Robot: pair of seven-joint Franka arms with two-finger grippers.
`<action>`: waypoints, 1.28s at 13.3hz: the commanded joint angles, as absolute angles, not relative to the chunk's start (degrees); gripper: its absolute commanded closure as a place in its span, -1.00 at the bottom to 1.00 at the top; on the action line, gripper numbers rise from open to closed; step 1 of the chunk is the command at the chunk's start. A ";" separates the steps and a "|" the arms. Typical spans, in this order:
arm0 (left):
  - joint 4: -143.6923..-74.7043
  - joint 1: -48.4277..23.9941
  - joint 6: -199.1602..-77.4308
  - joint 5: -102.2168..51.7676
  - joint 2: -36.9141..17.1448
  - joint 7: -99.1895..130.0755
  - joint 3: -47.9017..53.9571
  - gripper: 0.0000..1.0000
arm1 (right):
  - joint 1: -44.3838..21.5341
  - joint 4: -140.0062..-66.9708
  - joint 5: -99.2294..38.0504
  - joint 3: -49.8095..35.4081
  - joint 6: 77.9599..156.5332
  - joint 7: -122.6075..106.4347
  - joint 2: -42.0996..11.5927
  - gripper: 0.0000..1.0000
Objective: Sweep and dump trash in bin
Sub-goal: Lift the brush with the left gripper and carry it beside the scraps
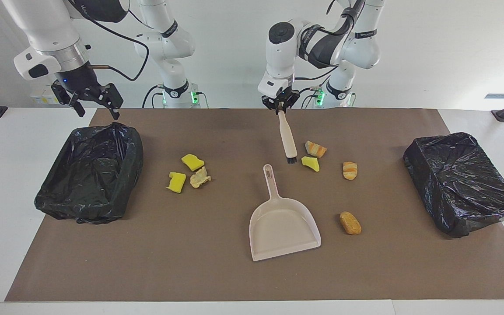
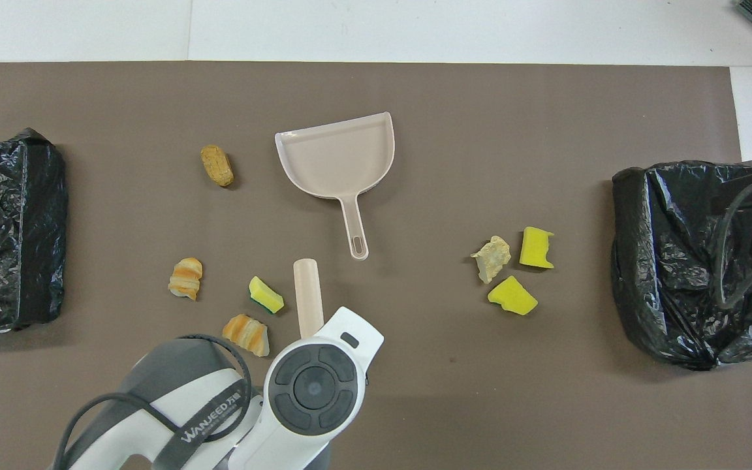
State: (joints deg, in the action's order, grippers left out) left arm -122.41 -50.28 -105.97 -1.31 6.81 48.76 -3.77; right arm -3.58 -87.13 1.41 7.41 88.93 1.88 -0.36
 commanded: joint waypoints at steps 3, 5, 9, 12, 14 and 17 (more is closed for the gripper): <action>-130.85 -47.02 -106.52 -2.37 10.80 35.45 -3.16 1.00 | -3.60 -88.51 0.70 7.47 89.30 1.76 0.97 -1.00; -133.32 -44.84 -106.96 -2.46 11.95 30.43 -3.16 1.00 | -3.60 -88.51 0.70 7.47 89.30 1.76 0.97 -1.00; -135.09 -38.78 -107.14 -2.37 11.95 22.26 -3.16 1.00 | -3.60 -88.51 0.70 7.47 89.30 1.76 0.97 -1.00; -135.09 -32.98 -107.23 -2.37 11.34 15.58 -3.16 1.00 | -3.60 -88.51 0.70 7.47 89.30 1.76 0.97 -1.00; -134.30 -29.72 -107.40 -2.37 10.46 11.71 -3.25 1.00 | -3.60 -88.51 0.70 7.47 89.30 1.76 0.97 -1.00; -130.36 -28.13 -106.18 -2.11 8.18 9.85 -3.25 1.00 | -3.60 -88.51 0.70 7.47 89.30 1.76 0.97 -1.00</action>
State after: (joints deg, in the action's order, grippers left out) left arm -132.94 -29.11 -106.28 -1.50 9.67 11.13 -3.84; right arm -3.58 -87.13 1.41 7.41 88.93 1.88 -0.36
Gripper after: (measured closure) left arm 0.731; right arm 0.000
